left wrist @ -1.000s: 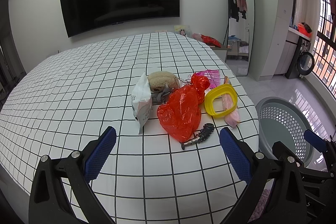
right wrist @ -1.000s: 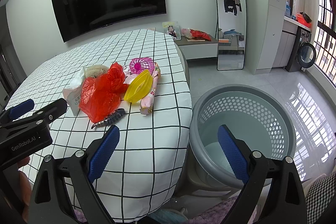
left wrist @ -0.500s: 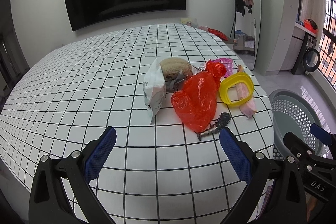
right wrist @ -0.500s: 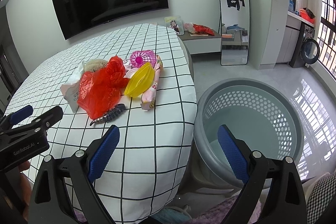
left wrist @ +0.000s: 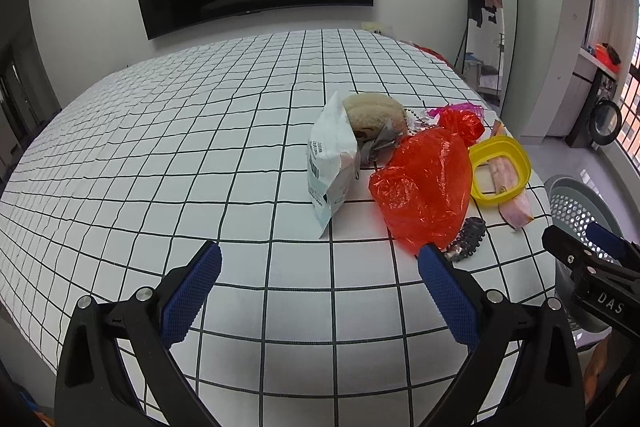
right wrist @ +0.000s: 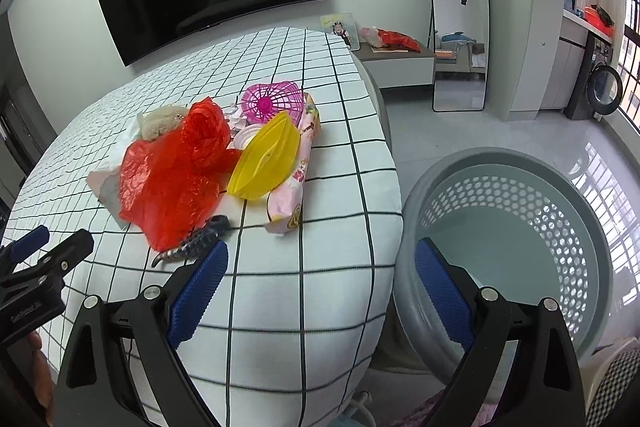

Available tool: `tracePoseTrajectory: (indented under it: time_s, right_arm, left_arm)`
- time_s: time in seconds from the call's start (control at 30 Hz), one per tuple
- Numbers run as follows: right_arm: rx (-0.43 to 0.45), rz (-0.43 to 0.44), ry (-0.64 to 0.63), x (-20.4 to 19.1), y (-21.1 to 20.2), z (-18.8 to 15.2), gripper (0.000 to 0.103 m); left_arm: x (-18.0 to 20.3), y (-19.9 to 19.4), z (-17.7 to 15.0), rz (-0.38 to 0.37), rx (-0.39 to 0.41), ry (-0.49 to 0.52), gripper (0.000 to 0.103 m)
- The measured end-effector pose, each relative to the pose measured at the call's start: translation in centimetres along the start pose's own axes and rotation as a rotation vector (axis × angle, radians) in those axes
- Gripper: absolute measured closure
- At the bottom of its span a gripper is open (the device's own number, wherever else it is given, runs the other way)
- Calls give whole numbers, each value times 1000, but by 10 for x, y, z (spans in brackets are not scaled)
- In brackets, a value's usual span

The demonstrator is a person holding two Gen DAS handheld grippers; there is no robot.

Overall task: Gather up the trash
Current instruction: 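Grasp the pink snack wrapper with the right gripper while the left tool approaches the white packet, then lift the pink wrapper with the right gripper while the left gripper grasps the white packet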

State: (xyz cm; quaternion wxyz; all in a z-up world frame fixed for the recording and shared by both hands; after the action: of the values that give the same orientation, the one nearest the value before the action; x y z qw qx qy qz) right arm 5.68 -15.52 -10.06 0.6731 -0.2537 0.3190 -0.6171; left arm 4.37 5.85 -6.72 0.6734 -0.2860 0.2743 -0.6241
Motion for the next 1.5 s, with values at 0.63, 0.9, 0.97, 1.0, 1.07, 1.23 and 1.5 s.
tracePoseTrajectory:
  time_s: [0.63, 0.9, 0.97, 1.0, 1.07, 1.23, 1.5]
  right_arm:
    - [-59, -75, -83, -12, 57, 24, 16]
    - [-65, -77, -114, -15, 69, 31, 46]
    - [-61, -72, -122, -17, 69, 31, 60]
    - [-60, -70, -124, -17, 68, 31, 69]
    - [-59, -65, -124, -17, 66, 30, 79]
    - [-34, -53, -124, -17, 54, 24, 82]
    - [15, -40, -92, -10, 26, 20, 83]
  left_arm:
    - [-10, 16, 1, -23, -42, -29, 6]
    - [-12, 21, 1, -25, -46, -38, 6]
    - [-13, 21, 1, -27, -47, -41, 6]
    - [-14, 21, 1, -28, -47, -42, 6]
    - [-15, 20, 2, -29, -44, -44, 6]
    - [-17, 20, 3, -30, -41, -48, 6]
    - [-25, 25, 5, -60, -55, -85, 6]
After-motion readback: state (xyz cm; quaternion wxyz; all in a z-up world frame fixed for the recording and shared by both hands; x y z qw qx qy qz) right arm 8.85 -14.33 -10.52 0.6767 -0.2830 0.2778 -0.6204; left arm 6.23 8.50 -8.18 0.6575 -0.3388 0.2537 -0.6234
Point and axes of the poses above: each gripper's, at about its wrist camera, not at the fingertips, and y roughly the way its jaws point, x to its right, z to its top, the point moved 5 cm from there along y, roughly the way its jaws point, and after that the axes turned 2 degrees about -y, right-handed, at the moved point
